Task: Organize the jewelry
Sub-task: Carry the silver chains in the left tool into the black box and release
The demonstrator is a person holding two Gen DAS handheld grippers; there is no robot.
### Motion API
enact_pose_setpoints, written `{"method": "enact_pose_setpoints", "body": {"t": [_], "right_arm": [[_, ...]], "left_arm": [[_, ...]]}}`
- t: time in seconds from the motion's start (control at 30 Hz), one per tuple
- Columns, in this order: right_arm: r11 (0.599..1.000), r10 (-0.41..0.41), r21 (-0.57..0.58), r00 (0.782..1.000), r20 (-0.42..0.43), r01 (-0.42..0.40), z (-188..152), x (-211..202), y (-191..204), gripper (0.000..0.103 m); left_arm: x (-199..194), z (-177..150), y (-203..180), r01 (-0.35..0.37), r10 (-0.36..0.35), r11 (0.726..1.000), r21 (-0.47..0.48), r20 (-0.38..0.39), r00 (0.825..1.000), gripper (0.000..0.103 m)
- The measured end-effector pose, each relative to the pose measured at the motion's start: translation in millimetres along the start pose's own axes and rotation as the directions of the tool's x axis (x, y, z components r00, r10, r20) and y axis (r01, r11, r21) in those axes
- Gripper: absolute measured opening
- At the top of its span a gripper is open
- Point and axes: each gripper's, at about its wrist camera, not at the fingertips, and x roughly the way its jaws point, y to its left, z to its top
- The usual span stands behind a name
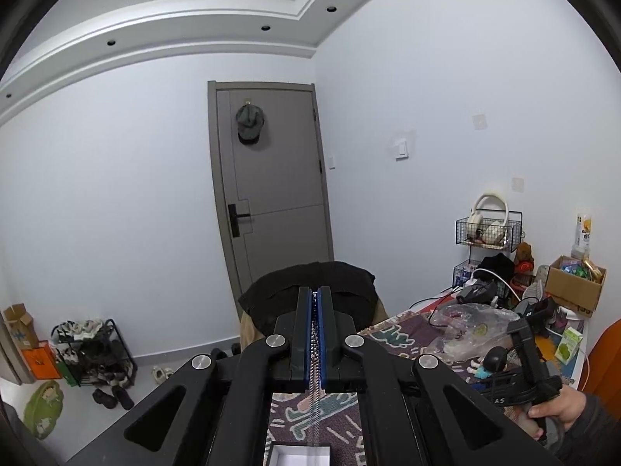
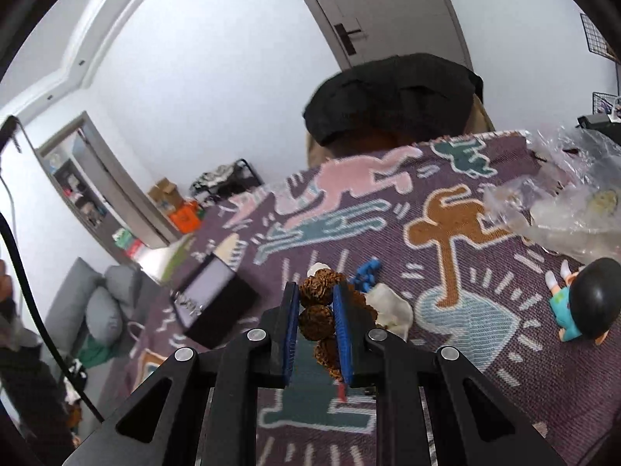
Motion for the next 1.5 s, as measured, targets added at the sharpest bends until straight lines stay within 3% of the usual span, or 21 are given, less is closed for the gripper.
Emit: {"method": "enact_pose_setpoints", "body": {"t": [0.43, 0.97, 1.3, 1.5], "right_arm": [[0.995, 0.071, -0.078, 0.995, 0.065, -0.066, 23.5, -18.1, 47.9, 0.019], [0.992, 0.092, -0.093, 0.993, 0.078, -0.085, 38.7, -5.9, 65.9, 0.019], [0.989, 0.113, -0.104, 0.992, 0.053, -0.107, 37.9, 11.3, 81.8, 0.019], [0.984, 0.129, -0.128, 0.991, 0.042, -0.122, 40.3, 23.2, 103.3, 0.019]], "left_arm": [[10.5, 9.2, 17.3, -0.041, 0.041, 0.999, -0.006, 0.006, 0.999, 0.002], [25.6, 5.0, 33.4, -0.042, 0.041, 0.999, -0.016, -0.018, 0.999, 0.002], [54.1, -56.0, 49.3, -0.014, 0.003, 0.997, -0.069, -0.154, 0.988, 0.002], [71.5, -105.2, 57.8, 0.013, -0.048, 0.990, -0.142, -0.247, 0.968, 0.002]]}}
